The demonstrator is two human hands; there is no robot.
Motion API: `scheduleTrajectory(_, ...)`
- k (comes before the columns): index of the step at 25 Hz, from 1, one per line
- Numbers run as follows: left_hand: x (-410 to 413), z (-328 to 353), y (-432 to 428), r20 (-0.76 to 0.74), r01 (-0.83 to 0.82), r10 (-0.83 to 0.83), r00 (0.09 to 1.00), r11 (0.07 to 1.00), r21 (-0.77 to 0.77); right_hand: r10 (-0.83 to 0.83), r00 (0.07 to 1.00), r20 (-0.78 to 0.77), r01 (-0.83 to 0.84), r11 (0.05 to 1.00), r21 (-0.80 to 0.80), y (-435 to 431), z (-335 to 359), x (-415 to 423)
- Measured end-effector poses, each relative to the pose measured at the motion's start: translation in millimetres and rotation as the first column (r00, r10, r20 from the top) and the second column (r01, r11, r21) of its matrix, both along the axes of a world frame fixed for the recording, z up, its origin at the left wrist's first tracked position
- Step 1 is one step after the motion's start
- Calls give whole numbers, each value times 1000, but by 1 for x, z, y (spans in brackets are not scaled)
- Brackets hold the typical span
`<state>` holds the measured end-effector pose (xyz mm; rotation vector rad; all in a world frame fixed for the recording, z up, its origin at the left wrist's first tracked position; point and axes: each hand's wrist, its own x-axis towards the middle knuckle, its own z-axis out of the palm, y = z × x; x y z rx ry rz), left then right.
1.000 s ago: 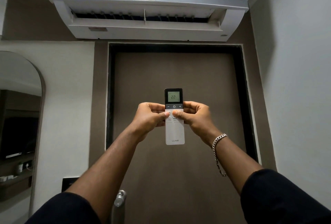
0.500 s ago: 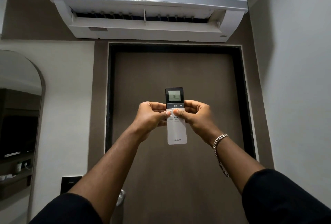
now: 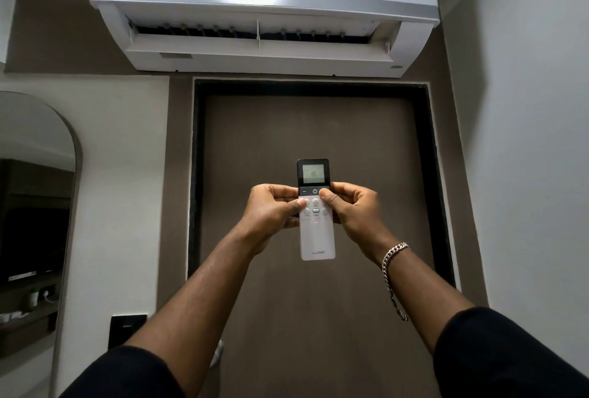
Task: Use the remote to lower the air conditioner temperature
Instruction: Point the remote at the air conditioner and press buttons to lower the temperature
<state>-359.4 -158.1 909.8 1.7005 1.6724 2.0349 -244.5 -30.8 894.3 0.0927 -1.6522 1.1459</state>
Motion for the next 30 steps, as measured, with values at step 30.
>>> scheduleTrajectory(30,-1,2,-7,-25,62,-62,998,998,-4,113,993,36,-109,989,-98,-12,6,15)
